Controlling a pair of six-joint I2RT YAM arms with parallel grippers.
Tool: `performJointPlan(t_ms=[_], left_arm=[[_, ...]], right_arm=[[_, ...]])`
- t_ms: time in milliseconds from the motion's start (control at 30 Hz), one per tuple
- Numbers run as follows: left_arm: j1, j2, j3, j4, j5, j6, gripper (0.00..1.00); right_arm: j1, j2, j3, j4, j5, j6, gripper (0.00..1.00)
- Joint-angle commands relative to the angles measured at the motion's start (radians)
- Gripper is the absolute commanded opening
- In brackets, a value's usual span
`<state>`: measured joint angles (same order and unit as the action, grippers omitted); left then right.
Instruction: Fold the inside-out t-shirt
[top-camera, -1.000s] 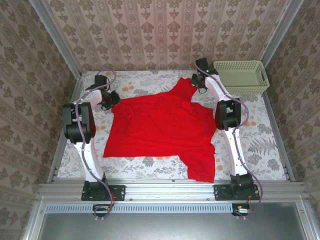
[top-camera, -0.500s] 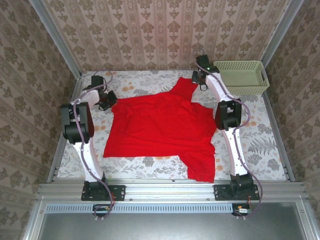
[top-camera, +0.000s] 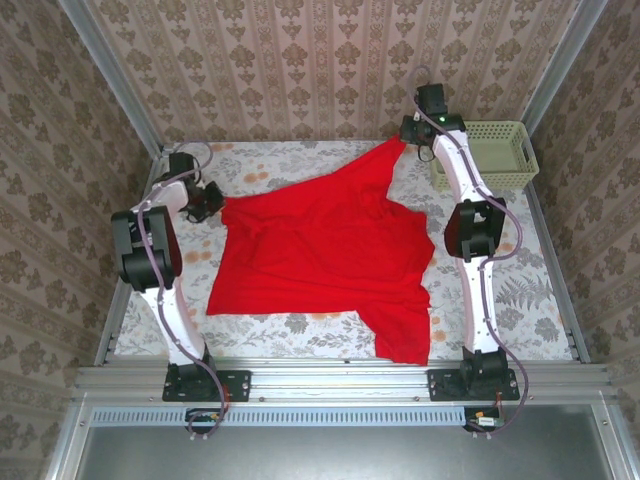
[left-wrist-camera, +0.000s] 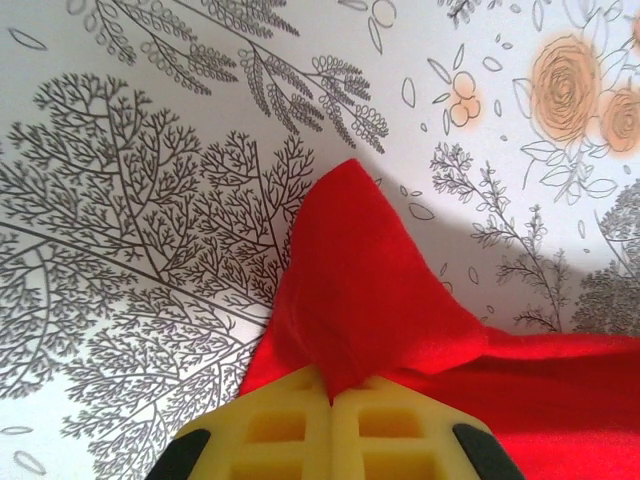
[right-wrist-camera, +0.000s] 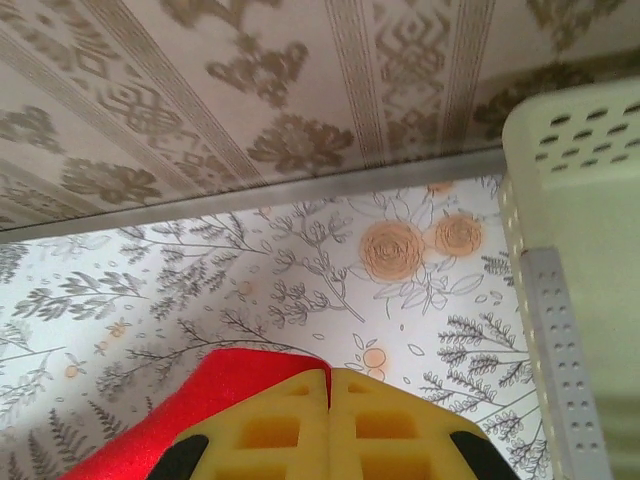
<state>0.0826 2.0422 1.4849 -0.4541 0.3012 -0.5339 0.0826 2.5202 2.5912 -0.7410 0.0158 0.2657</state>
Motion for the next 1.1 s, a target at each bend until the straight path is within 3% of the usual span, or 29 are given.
performJointPlan(t_ms=[0,433,533,633,767,1067], left_arm=[[0.025,-0.074,-0.008,-0.028,0.021,0.031,0.0],[0.02,-0.302,0.024,-0.108,0.105,0.014,0.0],[0.007,-0.371,0.095,-0.209,0.073,0.026,0.0],[-0.009,-0.442,0.177,-0.335,-0.028,0.043,0.0],[-0.012,-0.564,0.197,-0.394,-0.119,0.071,0.0],[-0.019,-0.766,0.163,-0.432,-0.055,0.124,0.0]], right_arm=[[-0.001,-0.084,0.033,0.036,-0.017,-0.046,0.0],[-0.014,-0.275,0.034,0.036,-0.02,-0.08,0.0],[-0.014,-0.324,0.035,0.029,-0.014,-0.083,0.0],[-0.014,-0.38,0.034,0.007,0.014,-0.099,0.0],[-0.015,-0.46,0.03,-0.024,0.051,-0.122,0.0],[-0.015,-0.739,-0.153,0.055,-0.012,-0.091,0.0]])
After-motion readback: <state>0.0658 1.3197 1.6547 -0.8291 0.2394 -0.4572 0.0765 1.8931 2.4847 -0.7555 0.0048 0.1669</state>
